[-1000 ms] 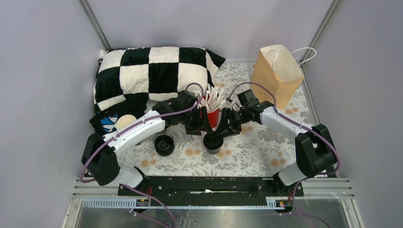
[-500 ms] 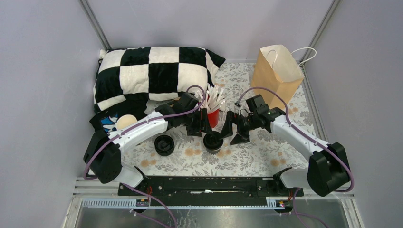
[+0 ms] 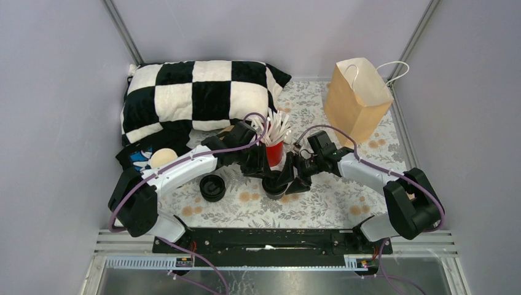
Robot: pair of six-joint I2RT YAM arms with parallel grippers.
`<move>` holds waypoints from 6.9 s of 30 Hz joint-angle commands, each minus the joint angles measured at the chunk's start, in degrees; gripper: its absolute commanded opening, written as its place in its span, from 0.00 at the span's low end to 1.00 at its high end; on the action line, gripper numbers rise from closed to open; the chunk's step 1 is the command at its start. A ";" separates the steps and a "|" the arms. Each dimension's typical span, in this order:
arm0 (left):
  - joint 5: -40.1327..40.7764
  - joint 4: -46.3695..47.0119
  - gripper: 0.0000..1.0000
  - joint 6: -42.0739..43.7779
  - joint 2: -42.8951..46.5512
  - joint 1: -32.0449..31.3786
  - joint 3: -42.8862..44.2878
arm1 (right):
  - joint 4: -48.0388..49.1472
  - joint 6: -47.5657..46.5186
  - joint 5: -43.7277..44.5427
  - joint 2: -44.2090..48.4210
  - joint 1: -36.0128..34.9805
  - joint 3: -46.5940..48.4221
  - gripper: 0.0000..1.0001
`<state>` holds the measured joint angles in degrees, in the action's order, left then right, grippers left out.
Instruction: Pack the takeout coffee
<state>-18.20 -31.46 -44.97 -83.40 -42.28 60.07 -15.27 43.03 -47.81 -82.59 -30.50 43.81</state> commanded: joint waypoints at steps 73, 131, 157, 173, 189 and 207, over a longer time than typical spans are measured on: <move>7.15 -1.89 0.36 0.54 -0.12 -0.17 -15.11 | 9.76 1.47 -4.74 0.01 9.23 -6.87 0.91; 23.38 -21.45 0.92 3.37 26.71 -0.03 8.09 | -39.36 -20.79 59.06 -17.37 -25.48 44.02 0.83; 22.87 -21.80 0.93 6.55 25.06 0.75 9.22 | -41.32 -18.24 59.97 -17.26 -27.33 45.67 0.89; 22.43 -21.89 0.93 6.38 25.57 1.15 8.50 | -41.05 -17.22 61.67 -15.40 -27.33 45.23 0.91; 22.23 -22.07 0.94 6.62 26.25 1.42 8.40 | -40.60 -15.88 64.80 -16.23 -27.31 42.64 0.85; 22.15 -22.06 0.94 7.32 26.20 1.74 8.83 | -44.40 -13.96 67.70 -12.23 -27.33 42.25 0.71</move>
<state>4.12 -54.28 -38.76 -58.17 -41.01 67.26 -55.16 26.98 15.84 -99.48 -57.43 85.10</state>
